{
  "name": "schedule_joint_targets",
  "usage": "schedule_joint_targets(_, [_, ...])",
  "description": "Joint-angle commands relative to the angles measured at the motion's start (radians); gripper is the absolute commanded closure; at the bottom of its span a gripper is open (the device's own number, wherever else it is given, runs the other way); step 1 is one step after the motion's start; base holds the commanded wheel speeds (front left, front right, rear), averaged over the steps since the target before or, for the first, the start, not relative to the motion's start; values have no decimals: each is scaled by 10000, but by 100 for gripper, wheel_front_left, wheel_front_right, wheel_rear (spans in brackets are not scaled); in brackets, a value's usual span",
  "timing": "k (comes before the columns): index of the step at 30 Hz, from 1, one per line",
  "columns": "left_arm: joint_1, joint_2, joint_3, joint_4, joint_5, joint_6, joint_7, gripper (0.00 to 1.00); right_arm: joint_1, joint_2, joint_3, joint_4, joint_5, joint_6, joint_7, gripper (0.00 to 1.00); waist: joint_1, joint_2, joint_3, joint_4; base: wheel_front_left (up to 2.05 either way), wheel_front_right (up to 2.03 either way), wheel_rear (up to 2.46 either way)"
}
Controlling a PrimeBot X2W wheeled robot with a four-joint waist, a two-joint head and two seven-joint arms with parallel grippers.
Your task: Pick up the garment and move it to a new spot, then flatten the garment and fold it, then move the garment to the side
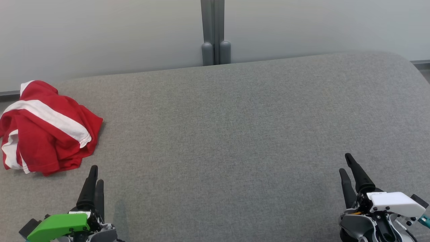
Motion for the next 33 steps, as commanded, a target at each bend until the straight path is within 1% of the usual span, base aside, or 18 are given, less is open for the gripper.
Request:
schedule_joint_targets(1, [-122, 28, -82, -212, 61, -8, -133, 0, -132, -42, 101, -182, -102, 2, -120, 0, 0, -1, -6, -1, 0, 0, 0])
schedule_joint_targets(5, [-23, 34, -219, -300, 173, -10, -332, 0, -67, -48, 211, -196, -314, 2, -320, 0, 0, -1, -18, -3, 0, 0, 0])
schedule_joint_targets(10, [58, 42, -296, -454, 624, 11, -576, 0, -13, -56, 272, -244, -831, 3, -564, 0, 0, -1, -34, -4, 0, 0, 0])
schedule_joint_targets(16, [144, 51, -353, -798, 1682, 194, -843, 0, 65, -65, 359, -545, -1841, 3, -832, 0, 0, -1, -50, -5, 0, 0, 0])
schedule_joint_targets(22, [254, 60, -600, -1190, 2857, 411, -1095, 0, 174, -73, 467, -892, -3099, 4, -1083, 0, 0, -1, -59, 1, 0, 0, 0])
schedule_joint_targets(33, [411, 76, -1118, -1680, 5258, 655, -1515, 0, 365, -85, 769, -1350, -5231, 4, -1509, 0, 0, -1, -68, -4, 0, 0, 0])
